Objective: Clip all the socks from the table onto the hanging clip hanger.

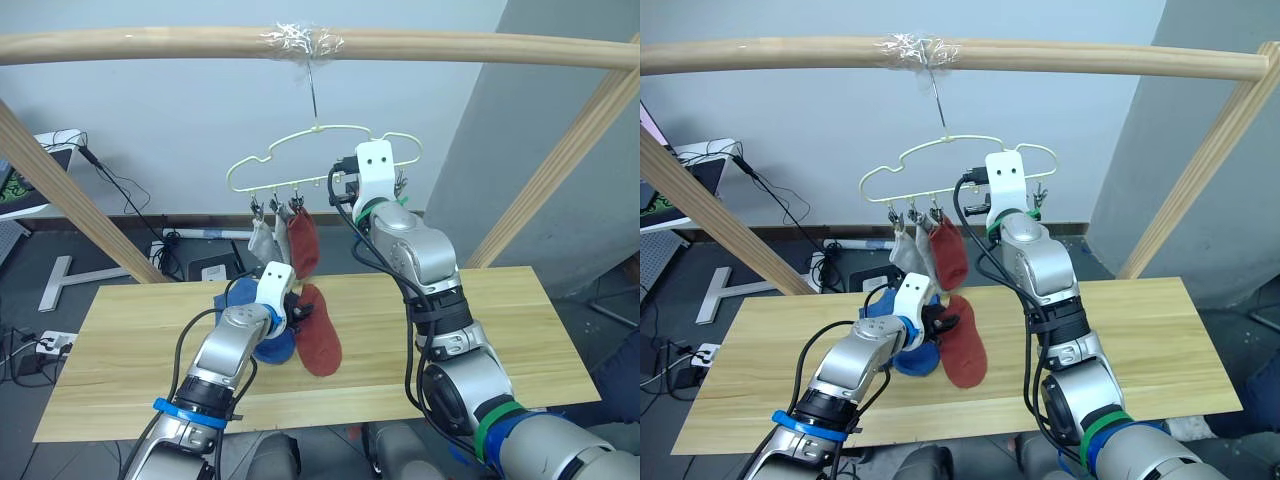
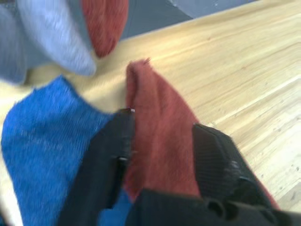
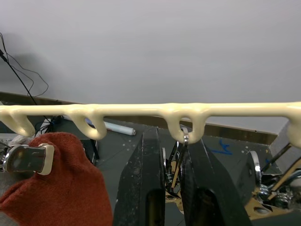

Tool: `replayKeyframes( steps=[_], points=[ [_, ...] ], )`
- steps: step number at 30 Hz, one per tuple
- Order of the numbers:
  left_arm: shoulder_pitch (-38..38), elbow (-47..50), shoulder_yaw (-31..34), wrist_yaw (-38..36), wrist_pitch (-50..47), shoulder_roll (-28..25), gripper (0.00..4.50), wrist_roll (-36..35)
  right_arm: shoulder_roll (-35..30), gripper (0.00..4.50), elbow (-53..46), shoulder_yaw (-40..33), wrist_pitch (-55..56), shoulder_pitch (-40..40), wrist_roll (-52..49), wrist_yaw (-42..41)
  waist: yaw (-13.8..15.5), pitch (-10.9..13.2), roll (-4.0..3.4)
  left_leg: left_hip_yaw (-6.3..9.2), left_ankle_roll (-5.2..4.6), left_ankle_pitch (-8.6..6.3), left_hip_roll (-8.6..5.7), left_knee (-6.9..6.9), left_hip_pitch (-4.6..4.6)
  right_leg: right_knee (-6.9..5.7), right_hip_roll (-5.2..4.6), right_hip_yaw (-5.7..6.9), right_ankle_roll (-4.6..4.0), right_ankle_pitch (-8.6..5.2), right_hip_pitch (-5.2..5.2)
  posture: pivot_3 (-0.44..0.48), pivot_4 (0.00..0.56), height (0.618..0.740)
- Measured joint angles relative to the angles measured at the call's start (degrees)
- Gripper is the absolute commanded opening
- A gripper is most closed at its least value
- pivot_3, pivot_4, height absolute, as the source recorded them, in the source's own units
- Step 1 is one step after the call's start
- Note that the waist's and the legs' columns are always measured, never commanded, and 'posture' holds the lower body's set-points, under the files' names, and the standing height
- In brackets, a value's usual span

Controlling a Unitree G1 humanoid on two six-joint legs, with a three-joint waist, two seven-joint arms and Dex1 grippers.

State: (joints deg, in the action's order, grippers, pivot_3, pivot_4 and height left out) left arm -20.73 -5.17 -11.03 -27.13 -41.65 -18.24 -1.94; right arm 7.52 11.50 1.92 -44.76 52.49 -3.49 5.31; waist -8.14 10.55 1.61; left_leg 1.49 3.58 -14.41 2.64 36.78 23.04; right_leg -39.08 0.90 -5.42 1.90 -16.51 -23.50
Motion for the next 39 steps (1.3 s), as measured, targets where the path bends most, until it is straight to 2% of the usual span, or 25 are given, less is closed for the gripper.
replayKeyframes(
  steps=[3, 5, 19, 34, 35, 36, 39],
  points=[
    [0.0, -0.1, -0.4, 0.1, 0.0, 0.0, 4.06, 0.2, 0.0, 0.07, 0.0, 0.0, -0.2, 0.0, 0.0, 0.0, 0.0, 0.0, 0.0, 0.01, 0.0, 0.0, 0.01, 0.0, 0.0, 0.0, 0.0, 0.01, 0.0, 0.0, 0.0, -0.138, 0.167, 0.74],
    [-0.3, -0.7, -0.9, 0.2, 0.3, 0.2, 4.48, 0.5, 0.0, 0.07, -0.1, 0.0, -0.4, 0.0, 0.0, 0.0, 0.0, 0.0, 0.0, 0.01, 0.0, 0.0, 0.0, 0.0, 0.0, -0.01, 0.0, 0.01, 0.0, 0.0, 0.0, -0.139, 0.167, 0.74],
    [-9.5, -18.1, -4.4, 1.4, 4.8, 5.2, 4.48, 4.4, 0.0, 0.07, -0.6, 0.2, -0.8, -0.1, 0.0, 0.1, -0.2, 0.0, 0.0, -0.01, 0.0, 0.0, -0.02, 0.02, 0.01, 0.0, 0.0, 0.0, 0.01, 0.01, 0.0, -0.16, 0.164, 0.74],
    [-9.8, -19.3, -4.9, 1.0, 3.1, 6.4, 4.48, 5.4, 0.0, 0.07, -0.7, 0.1, -1.0, -0.1, 0.0, 0.3, -0.8, 0.0, 0.0, 0.0, 0.0, 0.0, -0.02, 0.04, -0.01, -0.04, 0.01, 0.0, 0.03, 0.02, 0.01, -0.159, 0.169, 0.74],
    [-9.8, -19.3, -4.9, 1.0, 3.0, 6.4, 4.1, 5.5, 0.0, 0.07, -0.7, 0.1, -1.0, -0.1, 0.1, 0.3, -0.8, 0.0, 0.0, 0.0, 0.0, 0.0, -0.02, 0.04, -0.01, -0.04, 0.01, 0.0, 0.03, 0.02, 0.02, -0.159, 0.169, 0.74],
    [-9.8, -19.3, -5.0, 1.0, 3.1, 6.4, 3.98, 5.6, 0.0, 0.07, -0.7, 0.1, -1.0, -0.1, 0.0, 0.3, -0.8, 0.0, 0.0, 0.0, 0.0, 0.0, -0.02, 0.05, -0.01, -0.04, 0.01, 0.0, 0.04, 0.02, 0.02, -0.16, 0.17, 0.74],
    [-9.8, -19.3, -5.5, 0.9, 3.3, 6.2, 3.16, 6.2, 0.0, 0.07, -0.7, 0.1, -1.0, -0.1, 0.1, 0.3, -0.9, 0.0, 0.0, 0.0, 0.0, 0.0, -0.02, 0.05, -0.01, -0.04, 0.0, 0.0, 0.04, 0.02, 0.02, -0.16, 0.169, 0.74]
  ],
)
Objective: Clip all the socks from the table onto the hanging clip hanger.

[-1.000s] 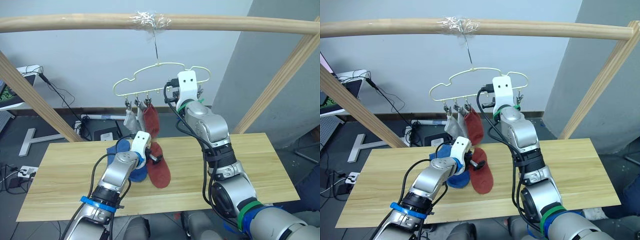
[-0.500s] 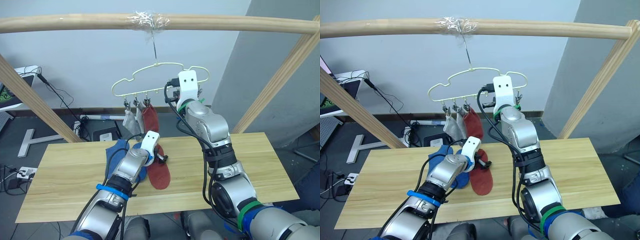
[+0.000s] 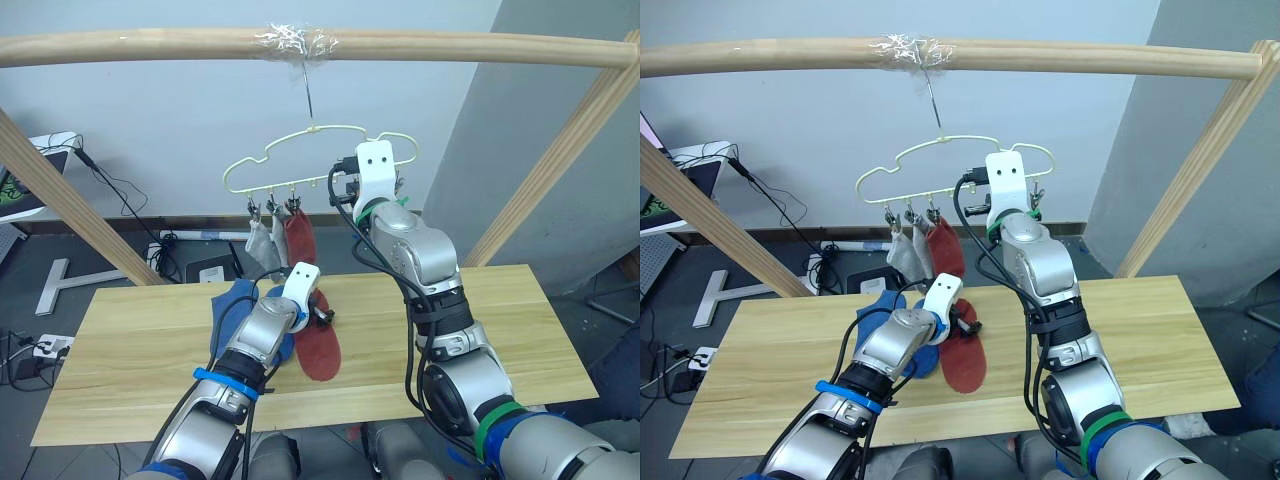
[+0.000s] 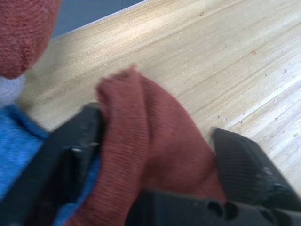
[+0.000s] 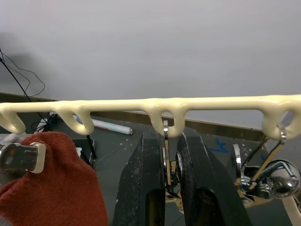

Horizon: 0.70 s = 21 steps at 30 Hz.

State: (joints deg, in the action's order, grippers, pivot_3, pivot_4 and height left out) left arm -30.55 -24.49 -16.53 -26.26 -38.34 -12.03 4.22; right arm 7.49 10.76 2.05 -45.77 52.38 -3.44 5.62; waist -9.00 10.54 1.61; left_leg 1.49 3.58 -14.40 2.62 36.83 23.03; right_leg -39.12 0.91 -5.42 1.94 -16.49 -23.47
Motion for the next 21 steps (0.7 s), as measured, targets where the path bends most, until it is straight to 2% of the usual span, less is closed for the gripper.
replayKeyframes(
  steps=[9, 15, 21],
  points=[
    [0.0, 0.1, -0.6, -0.6, 0.3, -0.1, 0.5, 0.8, 0.0, 0.07, 0.0, 0.0, 0.0, 0.0, 0.0, 0.0, 0.0, 0.0, 0.0, 0.0, 0.0, 0.0, 0.0, 0.01, -0.01, 0.0, 0.0, 0.0, 0.01, 0.01, 0.01, -0.155, 0.167, 0.74],
    [1.7, 4.0, -0.5, -0.7, -0.1, -1.9, 0.5, 0.9, 0.0, 0.07, 0.0, 0.1, 0.0, 0.0, 0.0, 0.0, -0.4, 0.0, 0.0, 0.01, 0.0, 0.0, 0.01, -0.01, 0.01, 0.01, 0.0, 0.0, 0.02, 0.01, 0.0, -0.152, 0.168, 0.74],
    [4.8, 17.9, 0.6, -2.0, -2.3, -6.0, 0.5, 0.4, 0.0, 0.07, 0.0, 0.1, 0.0, 0.0, 0.0, 0.0, -0.5, 0.0, 0.0, 0.03, 0.0, 0.0, 0.03, -0.02, 0.0, 0.0, -0.01, -0.01, 0.01, 0.01, 0.0, -0.147, 0.167, 0.74]
  ],
)
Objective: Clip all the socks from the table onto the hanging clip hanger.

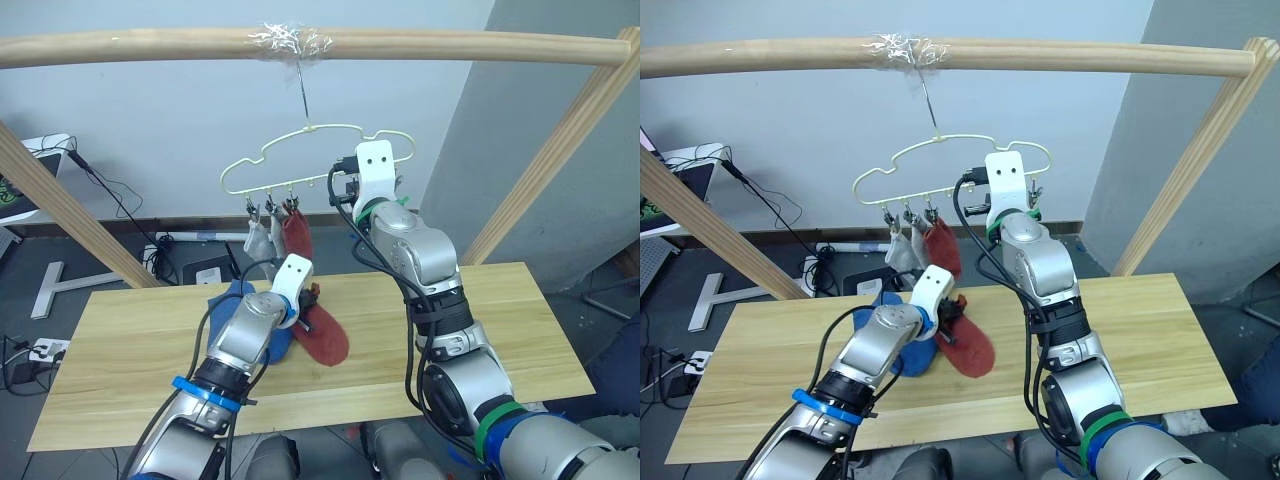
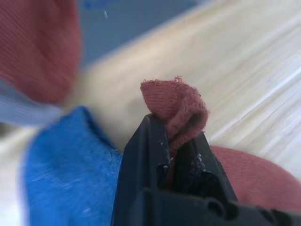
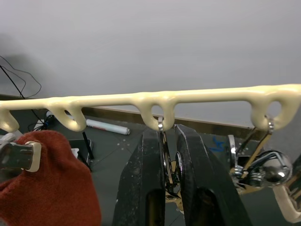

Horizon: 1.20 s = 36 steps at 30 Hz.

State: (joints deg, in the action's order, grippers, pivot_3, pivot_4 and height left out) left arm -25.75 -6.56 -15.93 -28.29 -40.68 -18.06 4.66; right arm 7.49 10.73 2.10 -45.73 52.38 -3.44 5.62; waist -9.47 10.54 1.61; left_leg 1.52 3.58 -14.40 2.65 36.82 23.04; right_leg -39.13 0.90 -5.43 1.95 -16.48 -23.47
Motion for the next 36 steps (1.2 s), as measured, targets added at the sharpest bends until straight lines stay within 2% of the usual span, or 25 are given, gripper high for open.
replayKeyframes(
  steps=[7, 14, 18, 26, 28, 31, 36],
  points=[
    [4.8, 10.3, 0.7, -1.2, -2.9, -2.6, 0.5, -1.2, 0.0, 0.07, 0.0, 0.0, 0.0, 0.0, 0.0, -0.1, 0.0, 0.0, 0.0, 0.0, 0.0, 0.0, -0.01, 0.0, 0.0, 0.01, 0.0, 0.0, 0.0, 0.0, 0.0, -0.138, 0.164, 0.74],
    [7.8, 12.9, 0.9, -0.9, -3.1, -4.1, 0.5, -1.8, 0.0, 0.07, 0.0, 0.2, 0.0, 0.0, 0.0, -0.1, 0.0, 0.0, 0.0, 0.0, 0.0, 0.0, -0.01, 0.01, 0.0, 0.0, 0.0, 0.0, 0.0, 0.0, 0.0, -0.139, 0.164, 0.74],
    [7.9, 12.8, 1.4, -0.6, -2.8, -4.0, 1.41, -2.3, 0.0, 0.07, 0.0, 0.2, 0.0, 0.0, 0.0, -0.1, 0.0, 0.0, 0.0, -0.01, 0.0, 0.0, -0.01, 0.01, 0.0, 0.02, 0.0, -0.01, 0.0, 0.0, 0.0, -0.142, 0.163, 0.74],
    [7.9, 12.7, 1.8, -0.6, -3.0, -4.0, 3.96, -3.4, 0.0, 0.07, 0.0, 0.2, 0.0, 0.0, 0.0, -0.1, 0.0, 0.0, 0.0, 0.0, 0.0, 0.0, -0.01, 0.01, 0.0, 0.01, 0.0, 0.0, 0.0, 0.0, 0.0, -0.142, 0.163, 0.74],
    [7.9, 12.7, 1.8, -1.0, -3.0, -4.1, 4.48, -3.8, 0.0, 0.07, 0.0, 0.2, 0.0, 0.0, 0.0, -0.1, 0.0, 0.0, 0.0, 0.0, 0.0, 0.0, -0.01, 0.01, 0.0, 0.01, 0.0, 0.0, 0.0, 0.0, 0.0, -0.142, 0.163, 0.74],
    [8.2, 13.6, 1.5, -2.2, -3.6, -4.1, 4.48, -4.9, 0.0, 0.07, 0.0, 0.2, 0.0, 0.0, 0.0, -0.1, 0.0, 0.0, 0.0, -0.01, 0.0, 0.0, -0.01, 0.01, 0.0, 0.01, 0.0, -0.01, 0.0, 0.0, 0.0, -0.142, 0.163, 0.74],
    [10.2, 12.2, -2.8, -1.9, -4.0, -3.5, 4.48, -3.8, 0.0, 0.07, 0.0, 0.2, 0.0, 0.0, 0.0, 0.0, 0.0, 0.0, 0.0, 0.0, 0.0, 0.0, -0.01, 0.01, 0.0, 0.01, 0.0, -0.01, 0.0, 0.0, 0.0, -0.151, 0.17, 0.74]
  ],
)
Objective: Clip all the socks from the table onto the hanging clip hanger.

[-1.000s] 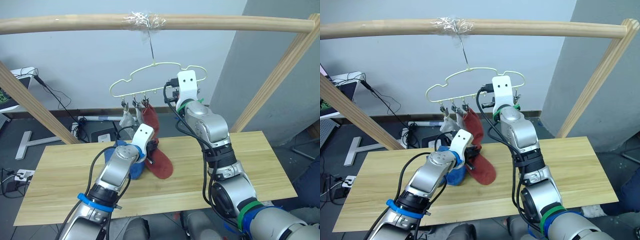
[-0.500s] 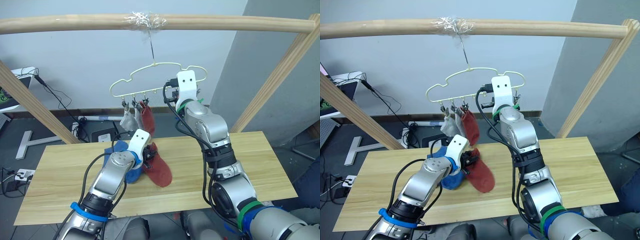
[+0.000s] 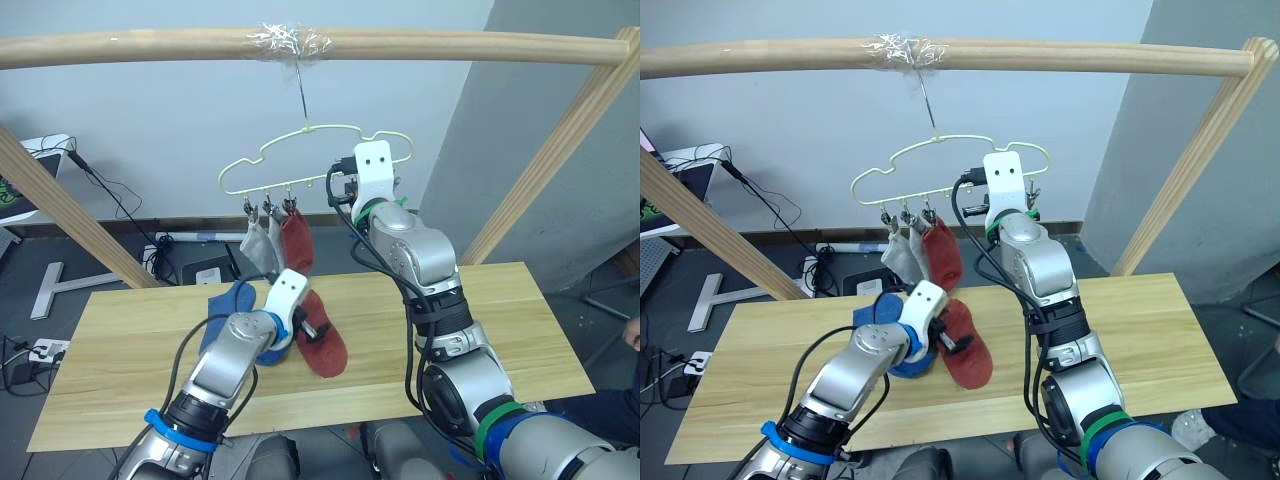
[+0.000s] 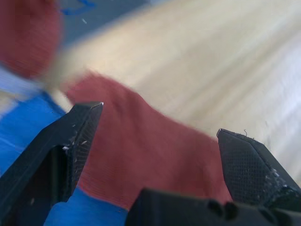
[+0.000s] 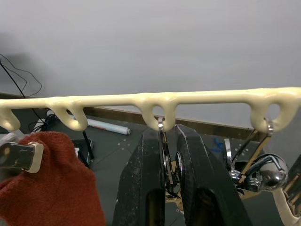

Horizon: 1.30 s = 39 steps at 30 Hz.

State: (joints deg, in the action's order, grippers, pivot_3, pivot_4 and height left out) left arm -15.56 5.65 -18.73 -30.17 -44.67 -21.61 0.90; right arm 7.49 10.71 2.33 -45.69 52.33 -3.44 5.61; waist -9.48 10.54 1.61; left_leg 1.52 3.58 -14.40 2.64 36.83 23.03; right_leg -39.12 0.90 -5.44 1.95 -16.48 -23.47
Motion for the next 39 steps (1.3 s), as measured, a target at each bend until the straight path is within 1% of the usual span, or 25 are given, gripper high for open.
replayKeyframes(
  steps=[2, 7, 13, 19, 24, 31, 39],
  points=[
    [-0.1, -2.1, -0.3, 1.2, 0.4, 1.7, 4.48, 0.4, 0.0, 0.07, 0.0, 0.0, 0.0, -0.1, 0.0, 0.0, 0.0, 0.0, 0.0, 0.01, 0.0, 0.0, 0.0, 0.02, 0.0, -0.01, 0.0, 0.01, 0.0, 0.0, 0.0, -0.152, 0.171, 0.74],
    [-1.2, -5.7, -0.9, 3.9, 1.5, 3.9, 4.48, 1.6, 0.0, 0.07, -0.2, 0.1, -0.1, -0.1, 0.0, -0.1, 0.0, 0.0, 0.0, -0.01, 0.0, 0.0, -0.02, 0.03, 0.01, 0.0, 0.0, -0.01, 0.01, 0.0, 0.0, -0.152, 0.17, 0.74],
    [-1.2, -7.0, 0.4, 6.0, 2.4, 5.4, 4.48, 1.6, 0.0, 0.07, -0.9, 0.1, -0.3, -0.2, 0.0, -0.1, 0.0, 0.0, 0.0, 0.0, 0.0, 0.0, 0.0, 0.02, 0.0, -0.01, 0.0, 0.0, 0.01, 0.01, 0.0, -0.155, 0.172, 0.74],
    [-1.4, -8.2, 2.2, 7.7, 2.7, 5.5, 4.48, 1.7, 0.0, 0.07, -1.5, 0.2, -1.0, -0.4, 0.0, -0.1, 0.0, 0.0, 0.0, -0.01, 0.0, 0.0, -0.01, 0.03, 0.0, -0.02, 0.0, -0.01, 0.01, 0.01, 0.0, -0.159, 0.173, 0.74],
    [-2.1, -9.4, 2.4, 8.1, 2.7, 6.1, 4.48, 1.6, -0.1, 0.07, -1.7, 0.2, -1.2, -0.6, 0.1, -0.1, 0.0, 0.0, 0.0, -0.01, 0.0, 0.0, -0.01, 0.03, 0.01, -0.02, 0.0, 0.0, 0.01, 0.01, 0.0, -0.165, 0.171, 0.74],
    [-3.6, -12.1, -1.3, 6.6, 5.1, 6.2, 4.48, 3.1, -0.1, 0.07, -1.8, 0.2, -1.2, -0.7, 0.1, 0.0, -0.1, 0.0, 0.0, -0.01, 0.0, 0.0, -0.02, 0.02, 0.01, -0.02, 0.0, -0.01, 0.01, 0.01, 0.0, -0.173, 0.169, 0.74],
    [-5.4, -14.9, -5.4, 4.0, 4.9, 7.1, 4.48, 5.0, -0.1, 0.07, -2.4, 0.2, -1.3, -1.1, 0.1, 0.0, -0.2, 0.0, 0.0, -0.01, 0.0, 0.0, -0.02, 0.02, 0.0, -0.01, 0.0, 0.0, 0.01, 0.01, 0.01, -0.178, 0.17, 0.74]
  ],
)
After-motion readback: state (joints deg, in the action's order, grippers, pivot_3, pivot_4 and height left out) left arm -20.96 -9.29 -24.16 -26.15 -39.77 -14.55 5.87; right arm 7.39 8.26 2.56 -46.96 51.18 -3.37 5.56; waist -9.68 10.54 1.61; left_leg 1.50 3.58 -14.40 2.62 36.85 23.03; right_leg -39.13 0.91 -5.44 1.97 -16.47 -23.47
